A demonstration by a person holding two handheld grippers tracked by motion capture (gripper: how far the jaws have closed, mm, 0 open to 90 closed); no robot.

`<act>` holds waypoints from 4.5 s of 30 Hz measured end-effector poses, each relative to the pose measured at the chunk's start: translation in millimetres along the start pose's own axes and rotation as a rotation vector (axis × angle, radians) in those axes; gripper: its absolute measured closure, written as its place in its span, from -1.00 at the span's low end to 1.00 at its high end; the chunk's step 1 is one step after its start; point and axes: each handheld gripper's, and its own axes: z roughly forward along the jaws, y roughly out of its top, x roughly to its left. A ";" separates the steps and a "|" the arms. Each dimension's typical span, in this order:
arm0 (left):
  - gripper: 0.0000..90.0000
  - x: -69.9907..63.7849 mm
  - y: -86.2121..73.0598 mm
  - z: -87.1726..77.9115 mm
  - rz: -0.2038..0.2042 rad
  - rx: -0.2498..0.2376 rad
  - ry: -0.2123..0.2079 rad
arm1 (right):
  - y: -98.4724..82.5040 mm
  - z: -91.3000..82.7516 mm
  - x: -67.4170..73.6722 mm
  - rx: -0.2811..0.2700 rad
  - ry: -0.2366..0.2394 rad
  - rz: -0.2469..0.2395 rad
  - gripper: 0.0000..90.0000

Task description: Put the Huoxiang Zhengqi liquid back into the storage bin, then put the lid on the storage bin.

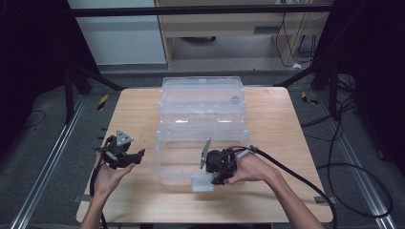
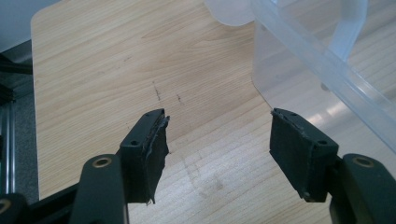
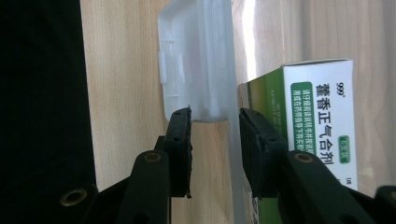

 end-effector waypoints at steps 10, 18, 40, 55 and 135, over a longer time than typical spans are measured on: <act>-0.20 0.0 0.1 -0.1 0.001 -0.001 0.002 | -3.8 0.1 -0.8 -0.034 0.006 -0.016 0.49; -0.20 -0.5 0.6 0.1 0.004 -0.002 -0.002 | -5.4 -0.2 -1.5 -0.048 0.012 -0.010 0.51; -0.19 -0.7 18.6 -22.0 0.034 -0.077 -0.005 | -4.8 -1.7 -4.1 -0.044 0.025 -0.020 0.54; -0.18 -10.3 60.5 -35.1 0.114 -0.132 -0.024 | -5.1 -1.6 -4.8 -0.045 0.028 -0.021 0.54; 0.19 -59.9 208.3 23.6 0.892 0.121 -0.138 | -5.6 -1.8 -2.1 -0.047 0.017 -0.013 0.55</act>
